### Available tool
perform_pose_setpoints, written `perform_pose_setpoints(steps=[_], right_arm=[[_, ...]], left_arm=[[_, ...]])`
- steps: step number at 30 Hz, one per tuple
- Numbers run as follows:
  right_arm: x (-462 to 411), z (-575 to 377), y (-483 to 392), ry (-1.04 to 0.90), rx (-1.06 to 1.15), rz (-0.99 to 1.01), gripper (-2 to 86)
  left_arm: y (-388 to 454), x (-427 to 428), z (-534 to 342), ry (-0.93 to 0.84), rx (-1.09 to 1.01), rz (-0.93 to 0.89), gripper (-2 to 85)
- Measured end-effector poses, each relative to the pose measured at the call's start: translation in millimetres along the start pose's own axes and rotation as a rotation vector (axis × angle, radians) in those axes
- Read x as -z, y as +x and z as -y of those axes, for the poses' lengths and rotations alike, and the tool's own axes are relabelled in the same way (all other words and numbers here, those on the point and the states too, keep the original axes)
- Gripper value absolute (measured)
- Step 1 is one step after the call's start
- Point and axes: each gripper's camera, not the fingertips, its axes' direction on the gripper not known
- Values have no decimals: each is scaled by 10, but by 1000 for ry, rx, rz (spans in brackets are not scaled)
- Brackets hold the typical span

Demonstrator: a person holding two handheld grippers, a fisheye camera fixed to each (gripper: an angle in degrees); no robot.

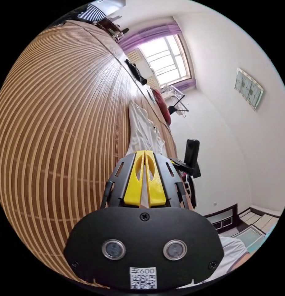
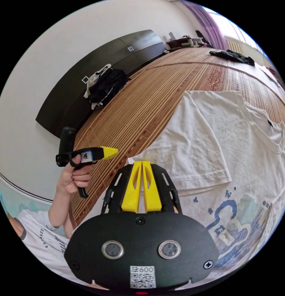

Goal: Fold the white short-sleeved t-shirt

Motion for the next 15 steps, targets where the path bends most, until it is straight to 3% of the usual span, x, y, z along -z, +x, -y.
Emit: perform_pose_setpoints(steps=[9, 15], right_arm=[[359, -33, 451, 38, -160, 59, -9], [1264, -399, 1361, 57, -446, 15, -9]], left_arm=[[529, -439, 249, -222, -281, 325, 0], [541, -467, 311, -211, -277, 311, 2]])
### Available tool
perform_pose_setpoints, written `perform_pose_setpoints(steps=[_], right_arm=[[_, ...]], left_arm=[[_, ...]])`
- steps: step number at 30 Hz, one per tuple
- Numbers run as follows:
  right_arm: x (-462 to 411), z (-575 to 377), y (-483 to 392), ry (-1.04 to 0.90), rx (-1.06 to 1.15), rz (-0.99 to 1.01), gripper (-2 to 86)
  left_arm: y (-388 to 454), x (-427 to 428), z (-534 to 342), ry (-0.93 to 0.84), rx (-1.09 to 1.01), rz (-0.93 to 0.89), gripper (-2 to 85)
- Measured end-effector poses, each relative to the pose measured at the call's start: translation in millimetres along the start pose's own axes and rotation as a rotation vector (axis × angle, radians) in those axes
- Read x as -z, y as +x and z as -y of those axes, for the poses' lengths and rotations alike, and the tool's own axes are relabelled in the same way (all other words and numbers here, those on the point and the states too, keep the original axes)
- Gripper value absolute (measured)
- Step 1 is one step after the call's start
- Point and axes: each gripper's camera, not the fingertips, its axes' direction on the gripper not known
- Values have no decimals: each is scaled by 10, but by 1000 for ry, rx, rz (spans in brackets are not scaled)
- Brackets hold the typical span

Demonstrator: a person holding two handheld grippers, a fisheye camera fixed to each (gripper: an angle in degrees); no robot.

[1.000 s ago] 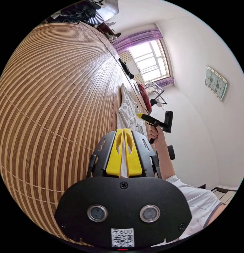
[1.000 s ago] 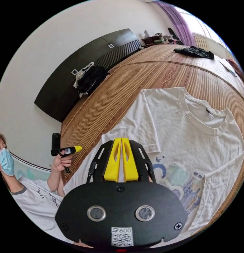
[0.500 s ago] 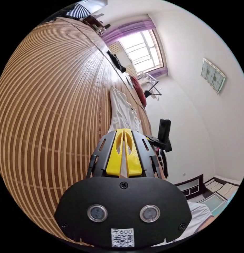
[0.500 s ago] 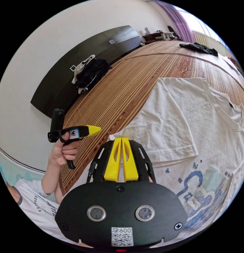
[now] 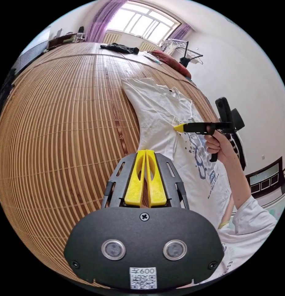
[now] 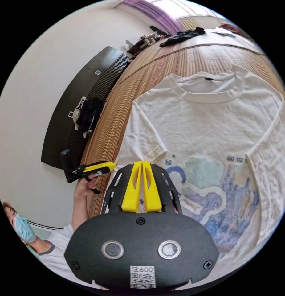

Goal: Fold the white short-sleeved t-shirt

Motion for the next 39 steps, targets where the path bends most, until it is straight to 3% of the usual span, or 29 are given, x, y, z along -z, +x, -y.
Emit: perform_pose_setpoints(steps=[2, 4, 10, 13, 20, 24, 27, 31, 39], right_arm=[[297, -4, 63, 71, -41, -41, -9], [346, 27, -103, 142, 25, 50, -8], [-480, 454, -670, -24, 145, 144, -8], [-601, 554, -520, -66, 97, 122, -8], [206, 410, 307, 54, -84, 136, -8], [198, 435, 54, 94, 29, 142, -8], [-142, 535, -266, 14, 119, 230, -8], [-286, 525, -208, -71, 149, 188, -8], [401, 191, 377, 94, -18, 125, -8]], left_arm=[[-55, -3, 19, 3, 15, -34, 3], [-56, -2, 45, 6, 14, -37, 3], [4, 13, 89, 17, 0, 0, 3], [-36, 18, 102, 21, 7, -17, 3], [-126, 23, 151, 16, 1, -46, 3], [-118, 29, 158, 19, -8, -27, 3], [-91, 31, 157, 19, -20, 0, 3], [-97, 30, 144, 22, -25, 10, 4], [-241, 12, 81, 30, -6, -34, 4]])
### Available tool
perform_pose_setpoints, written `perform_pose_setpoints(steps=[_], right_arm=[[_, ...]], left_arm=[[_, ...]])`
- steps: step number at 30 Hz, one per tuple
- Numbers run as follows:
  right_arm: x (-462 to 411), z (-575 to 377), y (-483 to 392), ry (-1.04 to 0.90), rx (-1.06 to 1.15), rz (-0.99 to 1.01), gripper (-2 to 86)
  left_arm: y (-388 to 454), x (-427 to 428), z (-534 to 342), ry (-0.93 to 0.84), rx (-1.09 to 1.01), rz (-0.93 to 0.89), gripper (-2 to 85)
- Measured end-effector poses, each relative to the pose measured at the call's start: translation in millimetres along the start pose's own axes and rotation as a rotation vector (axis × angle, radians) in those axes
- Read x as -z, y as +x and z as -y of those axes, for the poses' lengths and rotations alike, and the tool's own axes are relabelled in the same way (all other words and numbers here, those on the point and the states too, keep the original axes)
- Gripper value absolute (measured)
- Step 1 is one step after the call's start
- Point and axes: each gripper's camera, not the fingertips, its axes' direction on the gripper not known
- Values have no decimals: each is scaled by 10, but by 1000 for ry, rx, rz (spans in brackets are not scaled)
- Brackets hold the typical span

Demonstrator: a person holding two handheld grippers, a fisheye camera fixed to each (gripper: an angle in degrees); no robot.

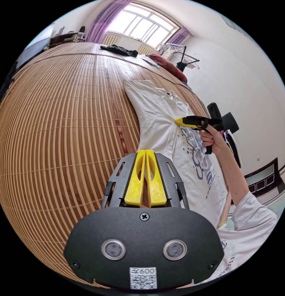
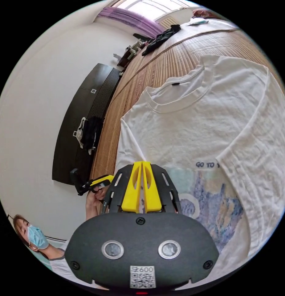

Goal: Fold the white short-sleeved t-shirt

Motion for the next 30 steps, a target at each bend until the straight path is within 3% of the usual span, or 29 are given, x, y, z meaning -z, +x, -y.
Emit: perform_pose_setpoints(steps=[5, 9, 14, 17, 24, 27, 30], right_arm=[[-632, 260, -590, -95, 171, 127, -8], [-1107, 506, -639, -196, 132, 172, -8], [-871, 630, -212, 39, -134, 27, -9], [-733, 504, -414, 159, -70, -42, -9], [-1561, 329, -884, -122, 111, 90, -9], [-1636, 240, -861, -64, 49, 10, -8], [-1292, -60, -992, 211, 34, 12, -8]], left_arm=[[-15, -23, -56, 0, -5, 11, 3], [-35, -45, -125, 3, -8, 12, 3], [-175, -96, -210, -2, 21, -61, 4], [-286, -140, -285, -3, 48, -126, 3], [-197, -253, -493, -8, 34, -102, 3], [-167, -314, -608, -7, 35, -106, 3], [-123, -387, -724, -10, 35, -109, 3]])
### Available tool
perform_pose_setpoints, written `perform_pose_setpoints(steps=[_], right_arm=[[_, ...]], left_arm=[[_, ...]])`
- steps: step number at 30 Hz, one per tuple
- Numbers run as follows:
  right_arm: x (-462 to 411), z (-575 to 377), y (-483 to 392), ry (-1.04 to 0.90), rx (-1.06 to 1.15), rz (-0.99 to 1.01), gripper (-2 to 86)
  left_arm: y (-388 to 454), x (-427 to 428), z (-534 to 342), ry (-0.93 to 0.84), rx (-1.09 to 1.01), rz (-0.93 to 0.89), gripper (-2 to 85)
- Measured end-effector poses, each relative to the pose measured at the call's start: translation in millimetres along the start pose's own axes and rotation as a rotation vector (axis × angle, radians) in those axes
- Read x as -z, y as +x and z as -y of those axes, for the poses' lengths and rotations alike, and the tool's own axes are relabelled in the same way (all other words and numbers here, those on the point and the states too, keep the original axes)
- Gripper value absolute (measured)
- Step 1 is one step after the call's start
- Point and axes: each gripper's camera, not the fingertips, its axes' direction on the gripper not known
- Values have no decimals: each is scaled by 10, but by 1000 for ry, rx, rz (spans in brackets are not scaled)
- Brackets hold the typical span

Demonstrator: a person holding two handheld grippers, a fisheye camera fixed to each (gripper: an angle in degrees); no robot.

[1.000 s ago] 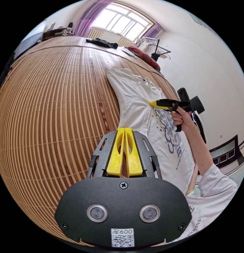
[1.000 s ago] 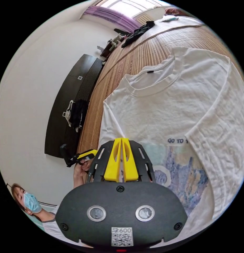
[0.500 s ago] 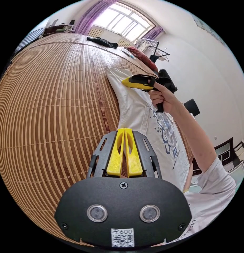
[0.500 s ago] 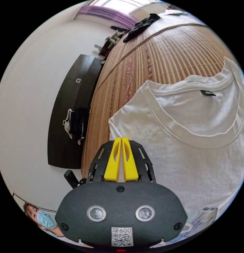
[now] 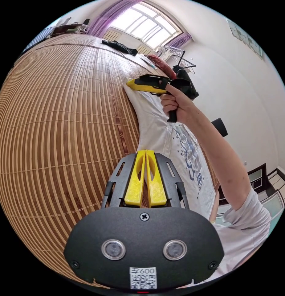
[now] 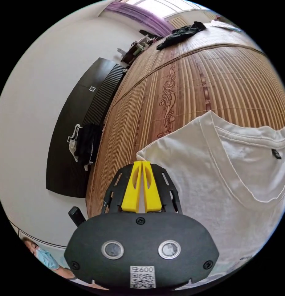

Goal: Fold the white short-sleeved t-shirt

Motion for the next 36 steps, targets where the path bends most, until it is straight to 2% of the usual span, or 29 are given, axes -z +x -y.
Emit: perform_pose_setpoints(steps=[2, 4, 6, 8, 11, 12, 14, 15, 17, 18, 20, 22, 24, 27, 31, 34, 36], right_arm=[[479, -367, -279, 188, 121, 73, -8], [830, -700, -434, 186, 185, 103, -9], [1252, -1206, -611, 173, 313, 48, -9], [1786, -2140, -823, 106, 576, -114, -9], [2239, -3465, -802, -87, 737, -409, -8], [2344, -3722, -772, -109, 747, -445, -8], [2855, -4609, -657, -109, 689, -540, -8], [3009, -4800, -627, -85, 651, -552, -8], [3645, -5432, -494, -9, 509, -499, -8], [3795, -5562, -457, 3, 479, -480, -8], [4296, -6016, -354, 37, 415, -522, -8], [4610, -6296, -298, 78, 392, -604, -8], [4888, -6494, -224, 108, 371, -630, -8], [5271, -6736, -70, 210, 307, -512, -8], [5477, -6963, 235, 320, 207, -288, -7], [5613, -7181, 401, 401, 145, -146, -2], [5671, -7279, 453, 417, 118, -147, -3]], left_arm=[[32, -48, -79, 0, -2, 2, 3], [83, -100, -164, -1, -7, 13, 3], [185, -175, -286, -1, -21, 44, 3], [279, -236, -382, -1, -35, 75, 4], [433, -311, -617, 31, -32, 123, 4], [531, -329, -729, 49, -37, 159, 4], [751, -266, -975, 143, -42, 273, 5], [1015, -151, -1198, 263, -106, 396, 5], [1419, -105, -1522, 360, -220, 591, 5], [1571, -123, -1668, 338, -236, 643, 5], [1722, -81, -1895, 312, -224, 621, 5], [1894, 34, -2217, 368, -177, 602, 5], [2112, 146, -2714, 409, -103, 485, 4], [2361, 63, -3458, 423, -30, 338, 3], [2628, -261, -4292, 321, 25, 315, 2], [2664, -319, -4733, 388, 65, 325, 2], [2656, -321, -5047, 455, 114, 292, 3]])
